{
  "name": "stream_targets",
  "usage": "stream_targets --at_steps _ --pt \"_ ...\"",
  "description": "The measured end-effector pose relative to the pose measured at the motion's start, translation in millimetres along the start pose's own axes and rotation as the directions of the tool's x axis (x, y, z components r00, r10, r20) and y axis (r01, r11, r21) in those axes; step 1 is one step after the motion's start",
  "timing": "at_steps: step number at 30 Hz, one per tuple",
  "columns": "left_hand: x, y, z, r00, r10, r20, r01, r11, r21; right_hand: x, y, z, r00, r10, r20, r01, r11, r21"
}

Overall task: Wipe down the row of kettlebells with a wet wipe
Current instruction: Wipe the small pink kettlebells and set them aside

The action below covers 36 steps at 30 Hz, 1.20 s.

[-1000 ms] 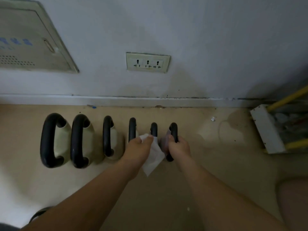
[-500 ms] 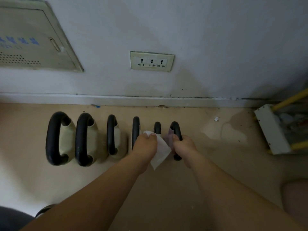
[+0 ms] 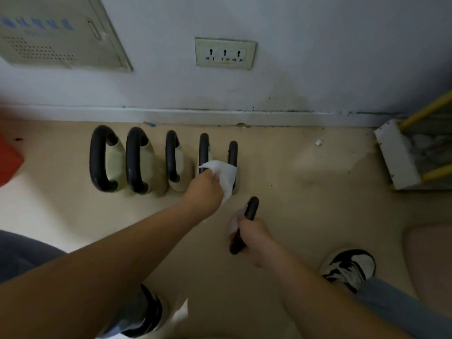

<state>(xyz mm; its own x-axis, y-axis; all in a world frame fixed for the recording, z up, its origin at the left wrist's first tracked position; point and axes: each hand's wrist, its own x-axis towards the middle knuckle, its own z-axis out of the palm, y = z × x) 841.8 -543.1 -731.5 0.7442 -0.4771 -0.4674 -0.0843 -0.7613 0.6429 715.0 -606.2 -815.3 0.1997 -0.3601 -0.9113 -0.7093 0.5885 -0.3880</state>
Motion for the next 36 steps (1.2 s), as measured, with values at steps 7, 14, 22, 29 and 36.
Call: stream_targets --at_steps 7,14,22,29,36 --pt "-32 -33 58 0.983 0.154 0.099 -0.155 0.988 0.003 -7 6 -53 0.973 0.024 0.229 -0.045 0.995 0.087" --pt "-78 -88 103 0.897 0.425 0.122 -0.441 0.841 0.312 5 10 -66 0.928 -0.333 -0.165 0.258 0.898 -0.357" --pt "-76 -92 106 0.88 0.44 0.178 -0.464 0.719 0.517 24 -13 -77 0.962 -0.232 0.141 0.237 0.971 -0.024" --pt "-29 -9 133 0.942 0.175 0.288 -0.33 0.646 0.688 37 -10 -78 0.976 -0.162 0.149 0.145 0.982 0.121" --pt "-31 -66 113 0.833 0.505 0.229 -0.542 0.656 0.525 39 -4 -76 0.99 -0.133 0.041 0.126 0.982 0.144"
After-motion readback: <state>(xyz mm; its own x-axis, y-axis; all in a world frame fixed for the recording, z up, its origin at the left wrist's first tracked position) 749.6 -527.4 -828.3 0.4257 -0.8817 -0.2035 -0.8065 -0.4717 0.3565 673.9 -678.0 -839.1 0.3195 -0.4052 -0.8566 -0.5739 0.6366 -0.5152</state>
